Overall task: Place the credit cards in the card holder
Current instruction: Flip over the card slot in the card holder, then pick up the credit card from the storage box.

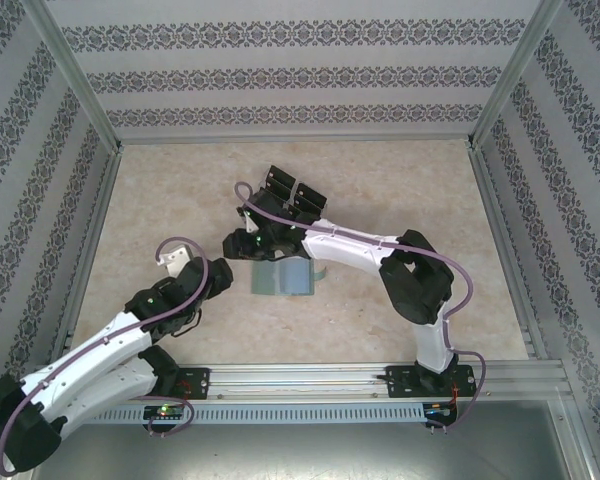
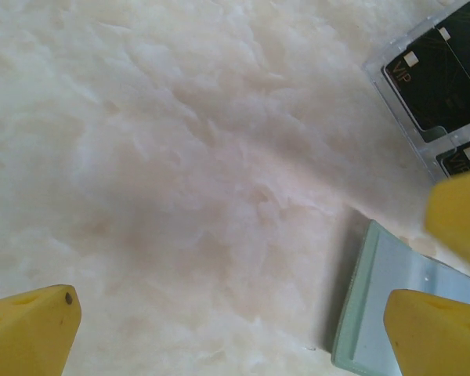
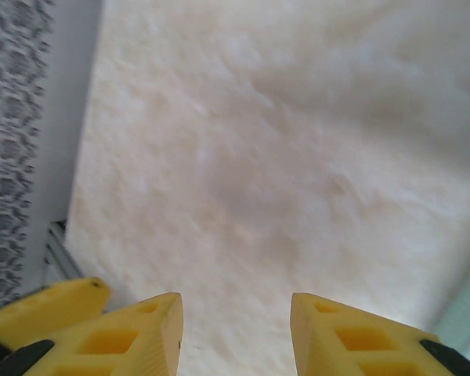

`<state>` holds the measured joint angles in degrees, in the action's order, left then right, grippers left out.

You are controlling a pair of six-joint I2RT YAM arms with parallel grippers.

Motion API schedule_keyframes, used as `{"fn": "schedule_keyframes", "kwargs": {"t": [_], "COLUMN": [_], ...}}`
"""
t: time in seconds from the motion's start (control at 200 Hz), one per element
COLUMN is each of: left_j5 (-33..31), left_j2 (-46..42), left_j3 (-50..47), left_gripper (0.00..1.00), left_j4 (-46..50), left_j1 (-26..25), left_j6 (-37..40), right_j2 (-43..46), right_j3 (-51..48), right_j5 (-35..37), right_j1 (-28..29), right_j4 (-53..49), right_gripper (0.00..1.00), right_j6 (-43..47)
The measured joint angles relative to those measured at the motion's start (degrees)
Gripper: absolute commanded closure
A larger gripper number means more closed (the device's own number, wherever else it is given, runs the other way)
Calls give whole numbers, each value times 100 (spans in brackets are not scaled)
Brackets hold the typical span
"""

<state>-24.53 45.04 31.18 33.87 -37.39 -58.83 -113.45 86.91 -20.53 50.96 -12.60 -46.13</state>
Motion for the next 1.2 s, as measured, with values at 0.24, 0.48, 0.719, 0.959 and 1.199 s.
{"fn": "schedule_keyframes", "kwargs": {"t": [0.24,0.48,0.719,0.959,1.199], "left_j5": [63,581,1327,1777,1899], "left_j2": [525,1849,3119,3390,3373], "left_j3": [245,881,1381,1475,1504], "left_gripper": [0,0,0,0,0], "left_j4": [66,-343,-798,-990,-1056], "left_j1": [0,7,289,721,874], "left_j6": [402,1038,1300,1342,1340], "right_j2": [686,1578,1696,907,-35], "right_j3": [-688,-1996,-1692,-260,726], "right_j5": [20,254,428,610,1152], "right_j1": [-404,-1305,-1982,-1996,-1770], "right_j4": [-31,-227,-940,-1755,-2496], "right_gripper": [57,58,63,73,72], "right_j6": [136,424,1368,2479,3368]}}
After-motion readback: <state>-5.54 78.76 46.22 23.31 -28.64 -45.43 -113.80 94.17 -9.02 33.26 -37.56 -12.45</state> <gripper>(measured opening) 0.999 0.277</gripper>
